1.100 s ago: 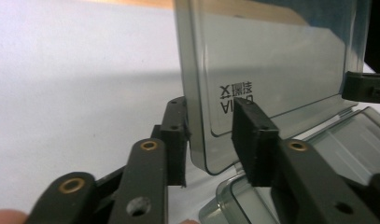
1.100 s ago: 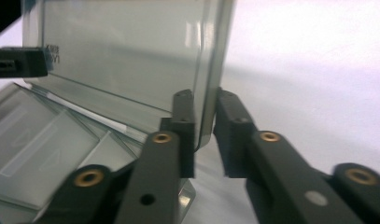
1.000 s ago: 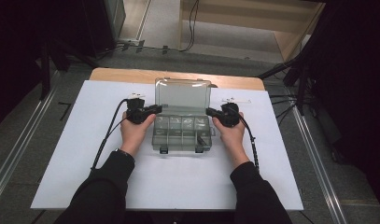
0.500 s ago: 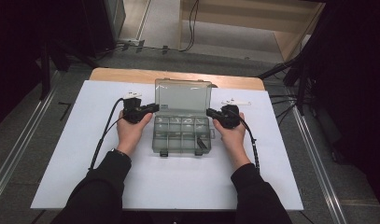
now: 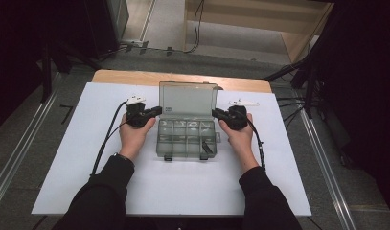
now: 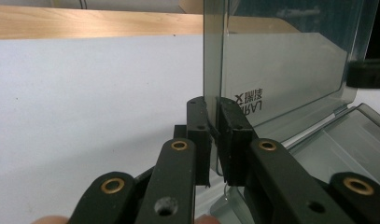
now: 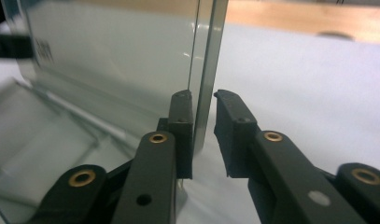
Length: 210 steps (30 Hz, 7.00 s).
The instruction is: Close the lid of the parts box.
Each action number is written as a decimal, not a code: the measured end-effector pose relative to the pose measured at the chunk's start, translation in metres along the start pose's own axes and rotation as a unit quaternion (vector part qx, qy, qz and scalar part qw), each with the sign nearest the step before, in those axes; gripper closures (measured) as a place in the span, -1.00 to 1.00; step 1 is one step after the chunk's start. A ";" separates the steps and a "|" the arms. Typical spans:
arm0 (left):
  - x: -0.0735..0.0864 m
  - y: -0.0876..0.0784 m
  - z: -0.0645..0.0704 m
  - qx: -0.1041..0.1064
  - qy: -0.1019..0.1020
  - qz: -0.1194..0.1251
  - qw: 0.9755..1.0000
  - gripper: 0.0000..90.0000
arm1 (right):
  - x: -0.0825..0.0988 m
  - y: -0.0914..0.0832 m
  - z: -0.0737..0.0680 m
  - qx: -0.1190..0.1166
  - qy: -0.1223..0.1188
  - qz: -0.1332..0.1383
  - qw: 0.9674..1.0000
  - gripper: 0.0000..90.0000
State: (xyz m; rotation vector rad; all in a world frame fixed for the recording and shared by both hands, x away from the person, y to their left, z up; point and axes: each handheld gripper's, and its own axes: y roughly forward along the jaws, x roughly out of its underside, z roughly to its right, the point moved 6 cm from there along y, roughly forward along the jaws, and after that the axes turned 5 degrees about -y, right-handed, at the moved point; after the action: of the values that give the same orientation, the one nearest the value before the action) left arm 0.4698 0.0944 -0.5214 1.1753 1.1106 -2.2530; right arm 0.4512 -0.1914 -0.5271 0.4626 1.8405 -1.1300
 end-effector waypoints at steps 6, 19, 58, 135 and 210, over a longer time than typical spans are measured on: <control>0.000 0.000 0.001 -0.002 0.007 0.005 1.000 0.86 | -0.030 -0.008 0.003 0.002 0.011 0.015 1.000 0.62; 0.000 0.000 0.001 -0.002 0.013 0.013 1.000 0.86 | -0.053 -0.003 0.008 0.004 0.032 0.018 0.999 0.72; -0.037 -0.030 -0.008 0.075 -0.065 0.018 0.995 0.78 | -0.041 -0.028 -0.008 0.014 -0.044 0.071 0.996 0.82; -0.035 -0.008 0.007 0.090 -0.048 -0.002 0.995 0.98 | -0.026 -0.041 0.003 -0.022 0.019 0.070 0.997 0.94; 0.035 -0.084 0.056 0.159 0.023 0.040 0.986 0.99 | 0.033 -0.082 -0.050 -0.029 -0.049 0.084 0.995 0.94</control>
State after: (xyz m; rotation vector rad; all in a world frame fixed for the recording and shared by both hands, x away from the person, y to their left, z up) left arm 0.3678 0.1043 -0.4901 1.3706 0.7208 -2.4114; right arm 0.3527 -0.1954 -0.5043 0.5099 1.7108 -0.9658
